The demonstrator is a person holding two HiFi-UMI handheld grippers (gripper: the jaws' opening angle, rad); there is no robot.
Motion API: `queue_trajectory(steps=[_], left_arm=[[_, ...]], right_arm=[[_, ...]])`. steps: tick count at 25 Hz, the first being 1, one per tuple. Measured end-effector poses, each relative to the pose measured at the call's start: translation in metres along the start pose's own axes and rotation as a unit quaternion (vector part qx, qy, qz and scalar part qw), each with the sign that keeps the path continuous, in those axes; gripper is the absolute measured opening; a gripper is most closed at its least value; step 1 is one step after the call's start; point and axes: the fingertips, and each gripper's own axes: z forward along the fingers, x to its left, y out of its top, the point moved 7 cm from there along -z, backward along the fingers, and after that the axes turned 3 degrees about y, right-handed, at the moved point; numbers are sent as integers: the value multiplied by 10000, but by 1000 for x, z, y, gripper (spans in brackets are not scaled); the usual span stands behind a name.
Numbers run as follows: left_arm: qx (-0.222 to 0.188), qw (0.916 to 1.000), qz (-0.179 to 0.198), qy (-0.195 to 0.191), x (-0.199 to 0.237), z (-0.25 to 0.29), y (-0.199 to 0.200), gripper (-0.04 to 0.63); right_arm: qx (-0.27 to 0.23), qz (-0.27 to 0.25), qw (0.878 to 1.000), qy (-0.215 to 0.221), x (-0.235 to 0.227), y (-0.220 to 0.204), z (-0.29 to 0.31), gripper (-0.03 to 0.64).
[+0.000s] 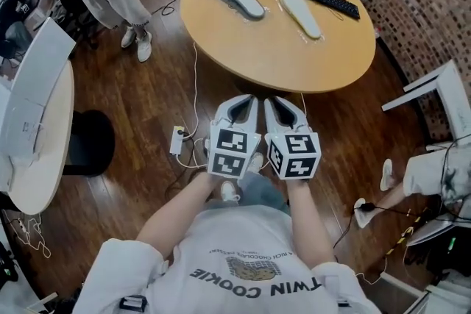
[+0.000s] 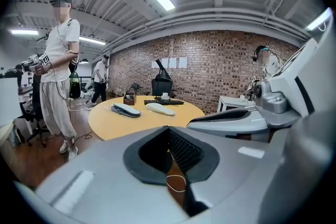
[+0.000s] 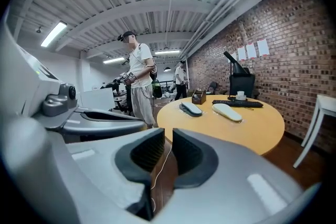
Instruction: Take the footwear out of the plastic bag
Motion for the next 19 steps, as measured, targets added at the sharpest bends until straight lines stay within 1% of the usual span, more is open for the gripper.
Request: queue_trajectory(steps=[6,12,15,19], left_arm=[[-22,9999,-1,-102,-19,-12,-6,6],[-10,9999,9,-110,-42,-11,-1,6],[15,9999,-13,-113,-54,-10,-2,6],[-8,9998,97,-187,-74,-6,-8,6]], right_arm=[[-52,71,9998,-167,-1,-10,-27,46],[-180,28,9998,-128,-13,-7,-47,46],[-184,73,9997,-135,-21,-12,-57,46],[-216,135,9995,-210,-35,-25,-69,46]])
